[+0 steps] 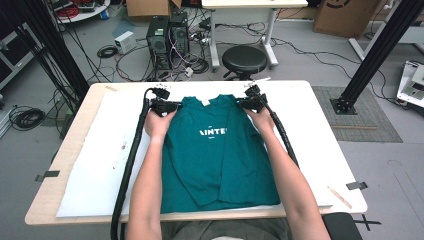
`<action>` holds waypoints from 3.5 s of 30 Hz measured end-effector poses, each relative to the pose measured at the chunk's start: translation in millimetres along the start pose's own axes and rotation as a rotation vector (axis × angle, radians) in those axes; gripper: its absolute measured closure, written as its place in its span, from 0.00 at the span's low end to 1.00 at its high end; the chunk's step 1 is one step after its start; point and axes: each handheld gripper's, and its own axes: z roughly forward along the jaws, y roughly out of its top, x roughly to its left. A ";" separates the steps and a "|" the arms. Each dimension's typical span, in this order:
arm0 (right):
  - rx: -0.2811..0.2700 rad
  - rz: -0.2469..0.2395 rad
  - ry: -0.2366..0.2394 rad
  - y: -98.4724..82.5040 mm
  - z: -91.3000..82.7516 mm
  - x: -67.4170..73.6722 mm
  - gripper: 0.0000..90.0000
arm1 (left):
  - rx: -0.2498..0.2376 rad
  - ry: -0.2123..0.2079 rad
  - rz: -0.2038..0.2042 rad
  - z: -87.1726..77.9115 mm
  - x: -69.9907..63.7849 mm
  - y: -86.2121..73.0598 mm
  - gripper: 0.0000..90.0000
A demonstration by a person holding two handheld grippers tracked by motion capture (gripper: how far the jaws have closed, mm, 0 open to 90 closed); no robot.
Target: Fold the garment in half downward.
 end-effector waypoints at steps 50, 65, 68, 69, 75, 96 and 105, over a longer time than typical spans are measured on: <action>-0.217 -0.007 -0.013 -76.1 -158.3 106.7 0.96 | -0.190 -0.120 0.203 -144.8 -112.1 -63.2 0.96; -0.133 -0.029 0.014 -130.2 -159.8 126.4 0.95 | -0.119 -0.159 0.263 -151.6 -134.7 -112.8 0.96; -0.094 -0.041 0.024 -139.8 -158.4 129.5 0.93 | -0.093 -0.172 0.254 -148.1 -135.5 -125.9 0.96; -0.079 -0.048 0.016 -143.4 -158.1 131.5 0.89 | -0.084 -0.174 0.244 -146.7 -135.7 -129.3 0.95; -0.112 -0.057 0.000 -144.9 -166.2 135.4 0.73 | -0.098 -0.159 0.216 -149.0 -138.8 -130.2 0.70; -0.100 -0.018 0.119 -121.0 -154.5 129.6 1.00 | -0.118 -0.215 0.235 -137.3 -143.1 -109.6 0.97; -0.155 -0.073 0.126 -144.6 -194.8 146.2 1.00 | -0.143 -0.236 0.270 -164.4 -153.4 -127.2 0.97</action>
